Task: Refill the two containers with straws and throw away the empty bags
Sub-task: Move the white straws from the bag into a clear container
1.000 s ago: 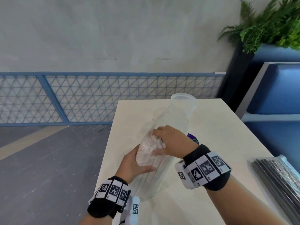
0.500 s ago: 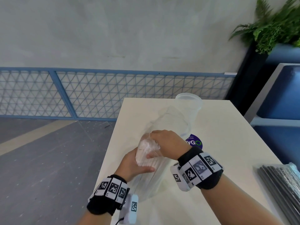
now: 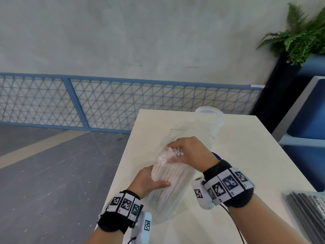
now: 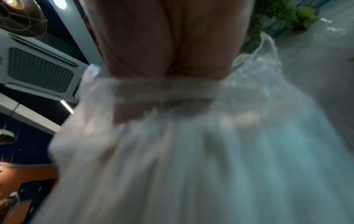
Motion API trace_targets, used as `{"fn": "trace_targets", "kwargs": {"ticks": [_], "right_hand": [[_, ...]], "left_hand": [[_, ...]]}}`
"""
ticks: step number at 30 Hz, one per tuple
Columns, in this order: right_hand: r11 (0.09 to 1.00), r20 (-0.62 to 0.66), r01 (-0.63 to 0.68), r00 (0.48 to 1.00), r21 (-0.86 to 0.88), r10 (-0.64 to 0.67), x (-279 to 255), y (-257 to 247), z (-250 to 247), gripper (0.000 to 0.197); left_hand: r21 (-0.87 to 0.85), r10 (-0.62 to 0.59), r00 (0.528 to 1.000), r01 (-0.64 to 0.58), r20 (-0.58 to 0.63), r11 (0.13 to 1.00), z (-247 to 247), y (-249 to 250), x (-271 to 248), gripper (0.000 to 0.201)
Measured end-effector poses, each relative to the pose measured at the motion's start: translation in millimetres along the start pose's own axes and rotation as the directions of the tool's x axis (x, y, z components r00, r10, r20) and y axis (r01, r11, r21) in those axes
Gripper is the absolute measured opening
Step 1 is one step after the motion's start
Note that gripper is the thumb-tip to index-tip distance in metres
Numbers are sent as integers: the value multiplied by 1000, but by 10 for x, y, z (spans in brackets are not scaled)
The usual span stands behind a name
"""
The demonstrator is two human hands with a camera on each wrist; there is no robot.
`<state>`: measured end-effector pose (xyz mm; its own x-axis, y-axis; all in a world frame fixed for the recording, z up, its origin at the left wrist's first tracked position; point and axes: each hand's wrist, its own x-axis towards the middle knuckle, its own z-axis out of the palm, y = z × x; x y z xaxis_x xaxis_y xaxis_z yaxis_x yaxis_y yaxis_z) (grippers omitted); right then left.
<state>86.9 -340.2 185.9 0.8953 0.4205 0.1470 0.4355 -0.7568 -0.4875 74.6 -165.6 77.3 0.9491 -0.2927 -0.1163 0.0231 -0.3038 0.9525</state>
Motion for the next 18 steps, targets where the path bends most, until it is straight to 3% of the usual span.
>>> {"fn": "trace_targets", "kwargs": {"ticks": [7,9,12,16,18], "right_hand": [[991,-182,35,983,127,-11,-18,77,-333,25],[971,-334,74,943,229,7,-61,86,-293,23],[926,-499,47,852,374,158,-167,85,-88,28],[895,-280,-156,915,418,290,-264,90,219,40],[890,-251,-189,917,414,312,-248,87,275,32]], "left_hand": [[-27,-31,1000,31,5,999,16,3,-2,34],[-55,-39,999,37,-32,998,27,-2,-7,33],[-137,-54,990,36,-127,990,28,2,-40,28],[-173,-27,987,-1,-161,985,68,39,-82,27],[-176,-14,990,-11,-141,984,98,51,-92,30]]}}
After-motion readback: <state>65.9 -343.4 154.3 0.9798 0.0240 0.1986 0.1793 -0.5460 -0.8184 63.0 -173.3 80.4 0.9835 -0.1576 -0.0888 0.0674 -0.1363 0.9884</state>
